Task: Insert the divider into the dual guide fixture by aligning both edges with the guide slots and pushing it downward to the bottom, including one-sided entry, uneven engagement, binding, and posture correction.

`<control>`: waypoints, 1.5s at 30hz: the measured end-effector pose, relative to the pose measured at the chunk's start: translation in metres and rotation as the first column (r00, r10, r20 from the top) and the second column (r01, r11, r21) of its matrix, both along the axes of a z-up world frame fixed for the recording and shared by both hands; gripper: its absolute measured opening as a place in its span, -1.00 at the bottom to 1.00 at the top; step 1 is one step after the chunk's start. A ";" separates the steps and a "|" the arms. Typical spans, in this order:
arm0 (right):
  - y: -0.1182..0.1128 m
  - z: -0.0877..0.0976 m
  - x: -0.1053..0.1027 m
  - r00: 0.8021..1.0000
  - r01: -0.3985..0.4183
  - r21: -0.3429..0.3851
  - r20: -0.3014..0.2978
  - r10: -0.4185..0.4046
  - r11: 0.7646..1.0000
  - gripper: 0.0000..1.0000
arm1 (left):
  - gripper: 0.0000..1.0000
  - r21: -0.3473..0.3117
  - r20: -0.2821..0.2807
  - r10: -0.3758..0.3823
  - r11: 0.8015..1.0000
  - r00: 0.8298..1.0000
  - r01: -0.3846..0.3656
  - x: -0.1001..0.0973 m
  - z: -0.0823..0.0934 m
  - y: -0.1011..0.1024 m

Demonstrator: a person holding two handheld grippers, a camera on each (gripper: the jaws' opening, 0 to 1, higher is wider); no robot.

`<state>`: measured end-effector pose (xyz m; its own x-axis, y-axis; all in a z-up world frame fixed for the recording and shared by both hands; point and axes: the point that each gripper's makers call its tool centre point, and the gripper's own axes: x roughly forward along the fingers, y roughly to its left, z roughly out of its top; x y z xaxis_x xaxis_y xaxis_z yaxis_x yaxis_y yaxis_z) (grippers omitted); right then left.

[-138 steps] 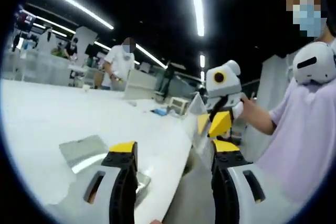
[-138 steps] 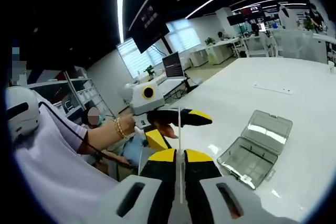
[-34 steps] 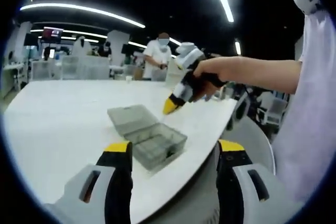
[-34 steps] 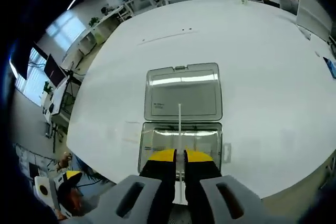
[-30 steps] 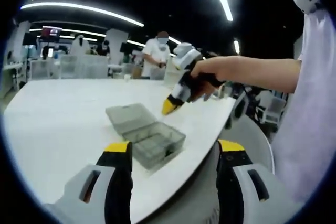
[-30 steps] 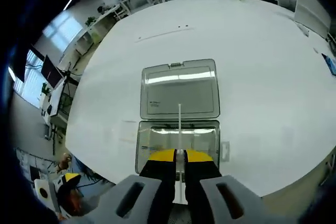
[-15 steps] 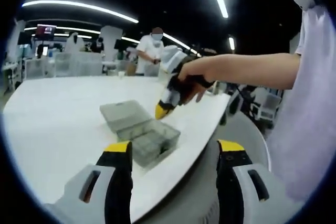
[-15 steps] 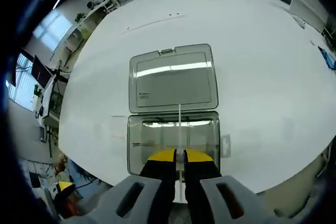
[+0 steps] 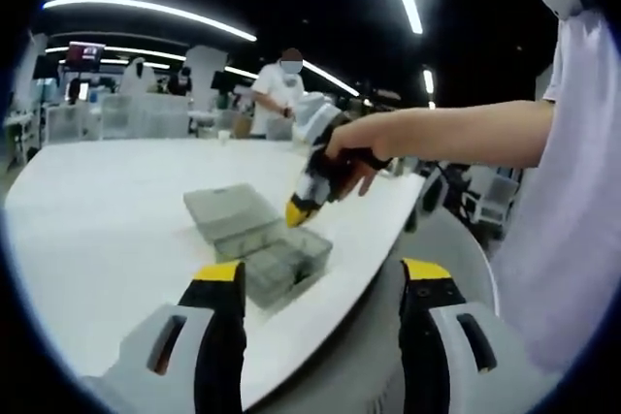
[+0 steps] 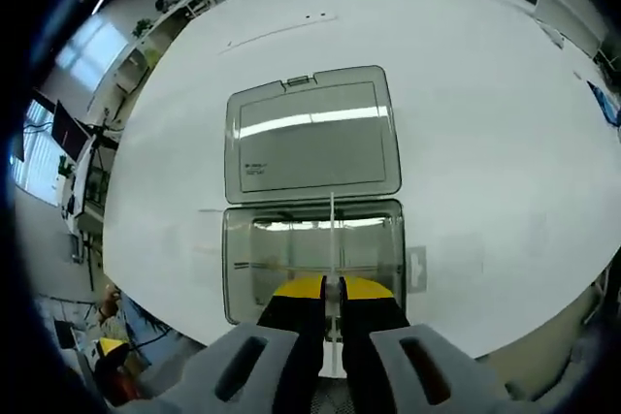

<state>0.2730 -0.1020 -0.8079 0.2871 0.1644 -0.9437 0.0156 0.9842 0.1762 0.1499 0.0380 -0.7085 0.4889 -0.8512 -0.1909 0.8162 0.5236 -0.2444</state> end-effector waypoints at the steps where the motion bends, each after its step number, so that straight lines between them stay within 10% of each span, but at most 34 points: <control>1: 0.000 0.000 0.001 1.000 -0.001 -0.003 -0.001 0.001 1.000 -1.00 | 0.22 0.000 -0.002 0.002 1.000 1.000 -0.002 0.000 0.000 0.000; 45: -0.004 -0.026 0.005 1.000 -0.006 -0.038 -0.026 0.005 0.999 -1.00 | 0.19 -0.003 -0.017 -0.001 1.000 1.000 0.001 0.002 -0.004 0.002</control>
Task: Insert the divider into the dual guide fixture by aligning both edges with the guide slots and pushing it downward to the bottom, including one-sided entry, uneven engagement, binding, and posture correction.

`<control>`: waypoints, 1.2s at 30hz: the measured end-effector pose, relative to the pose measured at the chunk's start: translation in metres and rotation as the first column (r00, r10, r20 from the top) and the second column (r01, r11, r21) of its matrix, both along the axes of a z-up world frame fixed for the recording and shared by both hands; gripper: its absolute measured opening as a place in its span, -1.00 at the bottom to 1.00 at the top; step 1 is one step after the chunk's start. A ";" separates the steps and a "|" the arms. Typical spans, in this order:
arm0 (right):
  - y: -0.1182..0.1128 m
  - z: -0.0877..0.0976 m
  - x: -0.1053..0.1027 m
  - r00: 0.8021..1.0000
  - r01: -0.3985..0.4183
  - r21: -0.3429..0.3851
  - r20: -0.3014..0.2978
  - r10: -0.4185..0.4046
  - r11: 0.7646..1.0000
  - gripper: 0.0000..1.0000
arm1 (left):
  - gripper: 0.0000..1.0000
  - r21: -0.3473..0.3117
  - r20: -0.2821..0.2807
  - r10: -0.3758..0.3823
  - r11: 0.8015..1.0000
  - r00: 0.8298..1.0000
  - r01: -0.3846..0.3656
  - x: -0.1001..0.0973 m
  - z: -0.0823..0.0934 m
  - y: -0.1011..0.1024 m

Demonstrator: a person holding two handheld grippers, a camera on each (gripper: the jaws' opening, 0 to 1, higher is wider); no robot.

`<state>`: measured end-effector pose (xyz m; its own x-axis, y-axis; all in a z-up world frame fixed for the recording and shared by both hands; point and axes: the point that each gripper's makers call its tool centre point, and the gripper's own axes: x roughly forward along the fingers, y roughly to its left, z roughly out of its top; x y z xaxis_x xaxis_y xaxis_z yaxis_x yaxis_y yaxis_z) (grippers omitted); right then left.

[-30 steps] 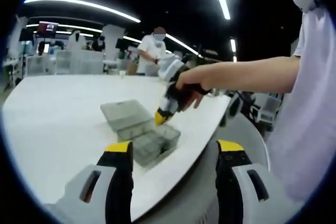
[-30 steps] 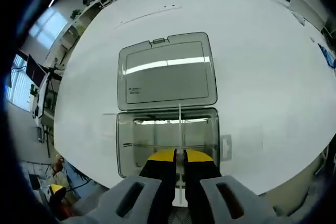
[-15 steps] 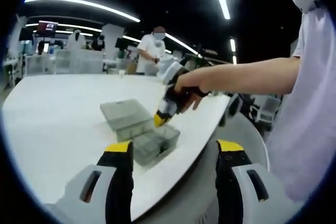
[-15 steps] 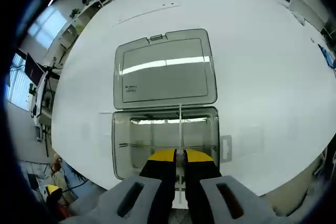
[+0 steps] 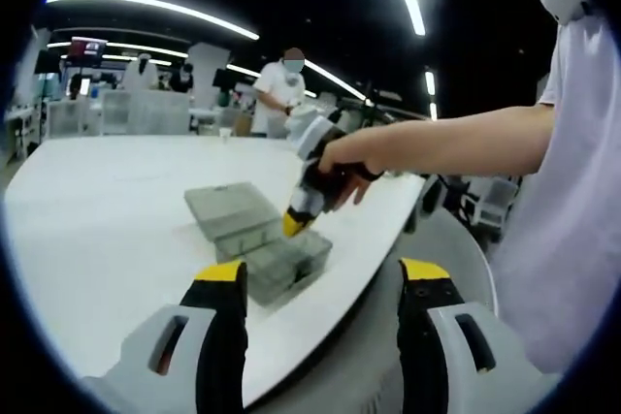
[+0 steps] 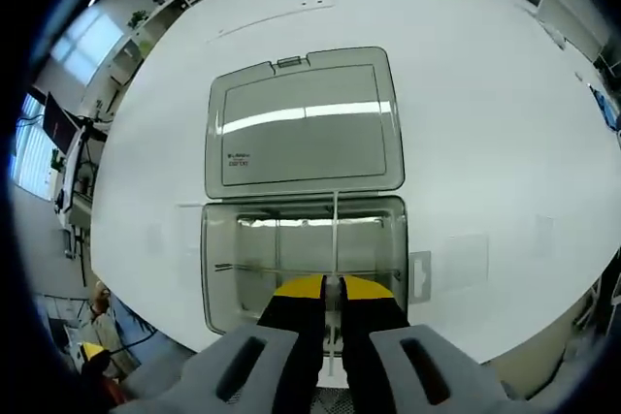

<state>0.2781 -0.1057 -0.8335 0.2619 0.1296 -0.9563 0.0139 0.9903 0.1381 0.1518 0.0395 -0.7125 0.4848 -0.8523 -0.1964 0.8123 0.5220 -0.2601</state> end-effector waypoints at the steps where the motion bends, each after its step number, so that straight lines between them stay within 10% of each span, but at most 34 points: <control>1: 0.000 -0.001 0.000 1.000 0.000 0.000 -0.001 0.000 1.000 -1.00 | 0.19 0.000 0.000 0.000 1.000 1.000 0.000 0.000 0.000 0.000; 36: 0.004 -0.013 -0.002 0.996 -0.094 -0.038 0.008 0.094 0.995 -1.00 | 0.19 -0.009 -0.007 0.020 1.000 1.000 -0.020 0.002 0.000 0.002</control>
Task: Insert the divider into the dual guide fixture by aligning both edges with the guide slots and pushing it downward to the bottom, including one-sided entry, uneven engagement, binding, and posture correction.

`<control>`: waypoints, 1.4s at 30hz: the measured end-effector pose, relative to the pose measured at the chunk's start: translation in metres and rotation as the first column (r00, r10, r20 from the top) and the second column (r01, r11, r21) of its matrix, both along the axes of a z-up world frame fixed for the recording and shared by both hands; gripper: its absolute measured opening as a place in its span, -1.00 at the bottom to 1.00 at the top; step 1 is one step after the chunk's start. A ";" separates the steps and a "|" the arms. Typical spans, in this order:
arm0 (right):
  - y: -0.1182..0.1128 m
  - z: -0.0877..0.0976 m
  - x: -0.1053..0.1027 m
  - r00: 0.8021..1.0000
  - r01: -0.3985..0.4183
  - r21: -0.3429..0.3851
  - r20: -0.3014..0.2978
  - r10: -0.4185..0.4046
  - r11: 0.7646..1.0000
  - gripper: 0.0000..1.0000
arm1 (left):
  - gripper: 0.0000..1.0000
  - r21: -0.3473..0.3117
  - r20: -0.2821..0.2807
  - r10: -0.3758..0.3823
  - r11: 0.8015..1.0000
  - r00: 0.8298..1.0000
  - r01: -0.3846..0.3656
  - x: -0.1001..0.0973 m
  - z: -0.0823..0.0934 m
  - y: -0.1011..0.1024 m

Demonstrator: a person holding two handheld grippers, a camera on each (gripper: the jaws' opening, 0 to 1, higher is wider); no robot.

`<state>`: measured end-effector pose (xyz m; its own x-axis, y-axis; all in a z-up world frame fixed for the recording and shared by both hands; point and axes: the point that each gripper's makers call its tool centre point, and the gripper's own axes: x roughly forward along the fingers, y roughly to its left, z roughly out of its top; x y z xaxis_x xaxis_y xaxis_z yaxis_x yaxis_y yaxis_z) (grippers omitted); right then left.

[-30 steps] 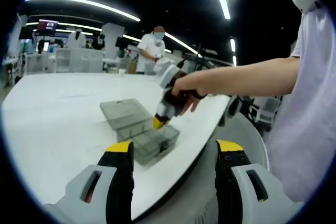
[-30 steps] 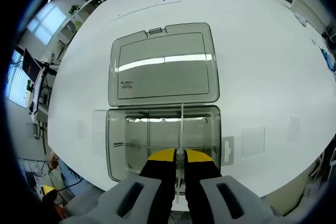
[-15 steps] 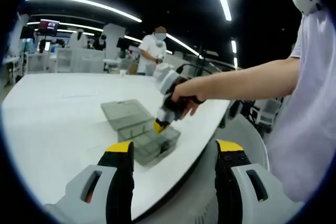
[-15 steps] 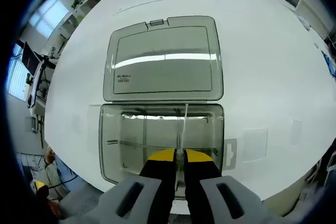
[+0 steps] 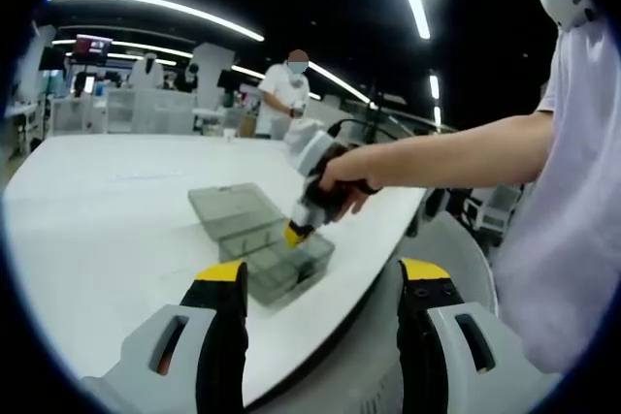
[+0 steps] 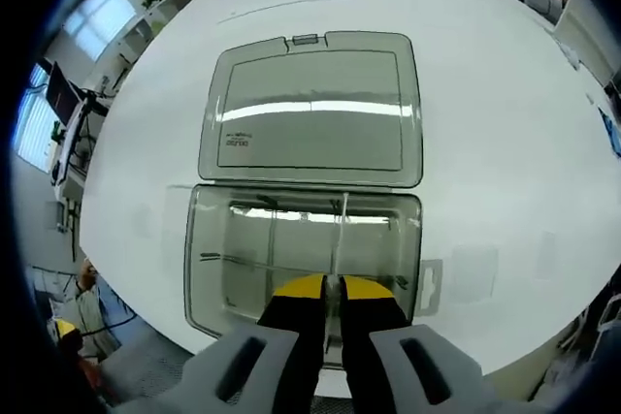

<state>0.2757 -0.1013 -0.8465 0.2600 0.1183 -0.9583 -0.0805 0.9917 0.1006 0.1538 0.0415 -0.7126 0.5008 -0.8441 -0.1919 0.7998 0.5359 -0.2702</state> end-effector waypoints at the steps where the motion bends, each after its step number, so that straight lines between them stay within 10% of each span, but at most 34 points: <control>1: -0.001 0.003 0.000 1.000 0.000 -0.001 0.004 0.000 1.000 -1.00 | 0.19 0.002 0.000 -0.001 1.000 1.000 0.001 0.000 0.000 0.000; 42: 0.000 0.014 0.001 0.999 0.013 0.020 0.035 -0.013 1.000 -1.00 | 0.17 0.001 0.002 -0.025 1.000 1.000 0.025 -0.004 0.000 -0.001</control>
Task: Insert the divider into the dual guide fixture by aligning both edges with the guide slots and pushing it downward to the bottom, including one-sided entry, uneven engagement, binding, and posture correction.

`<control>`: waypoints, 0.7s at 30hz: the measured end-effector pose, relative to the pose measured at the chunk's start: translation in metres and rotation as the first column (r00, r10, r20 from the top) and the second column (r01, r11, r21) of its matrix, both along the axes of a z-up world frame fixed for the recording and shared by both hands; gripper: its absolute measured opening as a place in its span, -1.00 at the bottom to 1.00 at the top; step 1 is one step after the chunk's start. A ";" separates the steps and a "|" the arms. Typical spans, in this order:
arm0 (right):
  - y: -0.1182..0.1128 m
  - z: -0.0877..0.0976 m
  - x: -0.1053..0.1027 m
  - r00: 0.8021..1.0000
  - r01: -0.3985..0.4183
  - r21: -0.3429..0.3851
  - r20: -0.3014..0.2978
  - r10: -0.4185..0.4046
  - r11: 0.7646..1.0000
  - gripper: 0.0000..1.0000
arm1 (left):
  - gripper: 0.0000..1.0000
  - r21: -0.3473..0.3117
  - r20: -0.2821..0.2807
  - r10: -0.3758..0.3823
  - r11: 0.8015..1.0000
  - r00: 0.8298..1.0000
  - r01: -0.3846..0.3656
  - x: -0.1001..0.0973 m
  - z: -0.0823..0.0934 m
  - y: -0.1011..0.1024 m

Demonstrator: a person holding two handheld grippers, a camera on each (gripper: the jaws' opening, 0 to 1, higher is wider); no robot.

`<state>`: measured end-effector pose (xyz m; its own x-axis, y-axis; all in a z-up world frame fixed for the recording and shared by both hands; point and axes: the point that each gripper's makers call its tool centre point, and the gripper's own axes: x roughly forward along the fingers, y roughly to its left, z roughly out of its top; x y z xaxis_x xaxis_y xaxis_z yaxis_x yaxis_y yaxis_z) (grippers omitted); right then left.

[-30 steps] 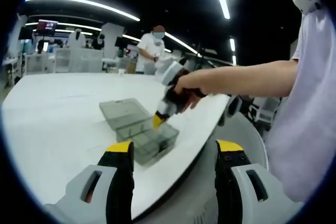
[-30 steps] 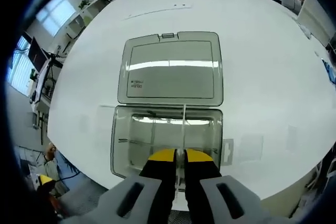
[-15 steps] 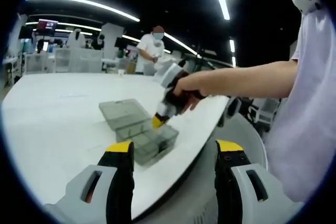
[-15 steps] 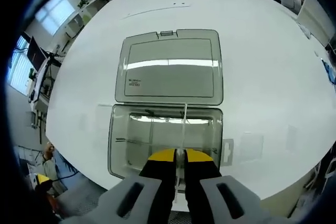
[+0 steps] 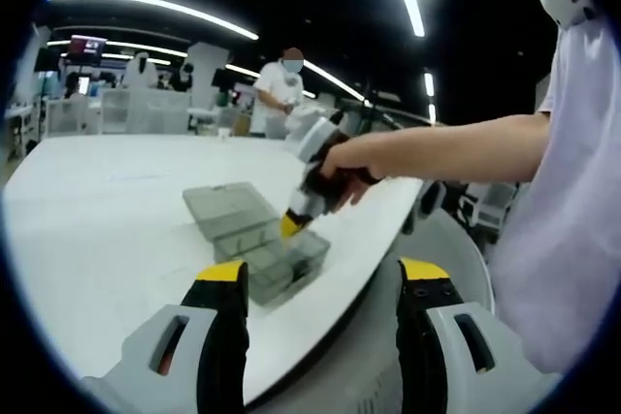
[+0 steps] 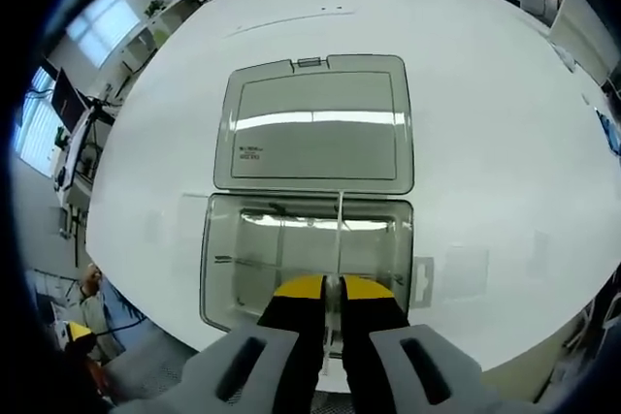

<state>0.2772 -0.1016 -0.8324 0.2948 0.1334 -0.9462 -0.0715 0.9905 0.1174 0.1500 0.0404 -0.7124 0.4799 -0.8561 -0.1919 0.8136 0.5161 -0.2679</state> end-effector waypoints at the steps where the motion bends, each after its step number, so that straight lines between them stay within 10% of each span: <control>1: 0.000 -0.001 0.000 1.000 -0.003 -0.003 -0.002 0.002 1.000 -1.00 | 0.17 -0.002 0.000 0.001 1.000 1.000 -0.001 0.000 0.000 0.000; 21: 0.002 -0.019 -0.002 0.999 -0.023 -0.017 -0.030 0.022 1.000 -1.00 | 0.17 -0.005 -0.012 0.006 1.000 1.000 -0.006 0.001 -0.001 0.001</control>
